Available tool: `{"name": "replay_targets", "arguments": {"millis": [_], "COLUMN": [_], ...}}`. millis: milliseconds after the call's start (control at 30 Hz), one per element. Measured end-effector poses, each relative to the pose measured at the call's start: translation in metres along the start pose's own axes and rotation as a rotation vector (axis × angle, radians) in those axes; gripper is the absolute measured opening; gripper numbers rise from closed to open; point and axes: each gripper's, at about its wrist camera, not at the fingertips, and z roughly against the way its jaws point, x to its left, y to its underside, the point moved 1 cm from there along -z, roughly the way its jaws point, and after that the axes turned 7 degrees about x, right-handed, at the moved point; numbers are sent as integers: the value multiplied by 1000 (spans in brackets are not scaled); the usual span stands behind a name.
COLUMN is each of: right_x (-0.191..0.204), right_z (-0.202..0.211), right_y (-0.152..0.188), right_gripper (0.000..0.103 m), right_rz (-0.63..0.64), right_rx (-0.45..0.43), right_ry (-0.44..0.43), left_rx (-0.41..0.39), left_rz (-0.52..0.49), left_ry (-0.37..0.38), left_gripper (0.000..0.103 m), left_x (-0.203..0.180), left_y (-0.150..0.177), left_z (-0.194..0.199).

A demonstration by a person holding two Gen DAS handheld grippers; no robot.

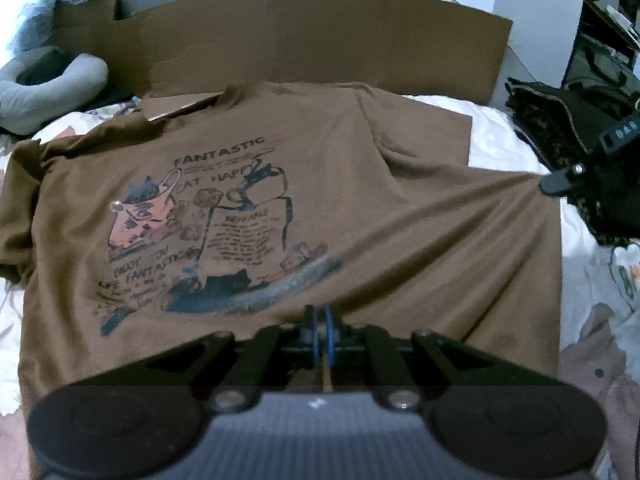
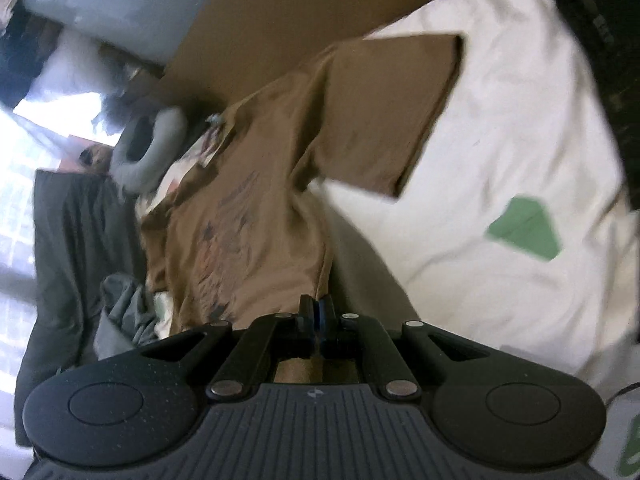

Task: Fold clothes

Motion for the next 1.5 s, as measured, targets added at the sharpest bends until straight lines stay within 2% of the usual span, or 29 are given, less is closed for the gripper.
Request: {"name": "replay_targets", "arguments": {"millis": [100, 133, 267, 367, 467, 533, 633, 700, 733, 767, 867, 967, 1000, 1067, 1100, 1133, 1300, 1433, 1500], "right_x": [-9, -10, -5, -1, 2, 3, 6, 6, 6, 5, -1, -8, -9, -11, -12, -13, -22, -20, -18], "right_z": [-2, -5, -15, -24, -34, -41, -51, -55, -56, -57, -58, -56, -54, -49, -45, -41, -29, -35, -39], "right_y": [-4, -5, -4, -5, -6, -7, -10, -12, -14, -15, -17, -17, -16, -13, -11, -9, 6, 26, 35], "right_gripper": [0, 0, 0, 0, 0, 0, 0, 0, 0, 0, 1, 4, 8, 23, 35, 38, 38, 38, 38], "right_rz": [-11, -11, -3, 4, 15, 25, 46, 57, 60, 60, 47, 29, 26, 20, 17, 14, -29, -36, -29], "right_rx": [2, 11, 29, 47, 62, 70, 80, 80, 78, 75, 72, 75, 79, 79, 76, 69, 74, 123, 150], "right_ry": [37, 37, 25, 9, 6, 8, 17, 27, 32, 39, 56, 64, 59, 50, 47, 45, 28, 2, -6], "left_rx": [-6, -8, -22, -32, -18, 9, 72, 82, 82, 80, 68, 54, 52, 51, 50, 49, 53, 73, 66], "left_rz": [-9, -13, -30, -68, -145, -205, -278, -308, -312, -309, -239, -220, -221, -215, -212, -209, -204, -185, -147], "left_ry": [21, 27, 77, 153, 190, 194, 153, 129, 121, 116, 118, 93, 86, 74, 68, 62, 11, -69, -50], "left_gripper": [8, 13, 45, 52, 53, 53, 51, 34, 11, 4, 4, 4, 4, 4, 4, 4, 6, 6, 8], "left_x": [-5, -7, -16, -31, -50, -61, -70, -71, -69, -66, -51, -42, -39, -35, -32, -30, -18, -8, -4], "left_y": [-3, -4, -9, -12, -12, -7, 1, 4, 3, 1, -8, -12, -13, -16, -18, -19, -24, -28, -30], "left_z": [1, 2, 2, -1, -12, -23, -41, -47, -48, -47, -42, -39, -40, -42, -43, -44, -52, -54, -46]}}
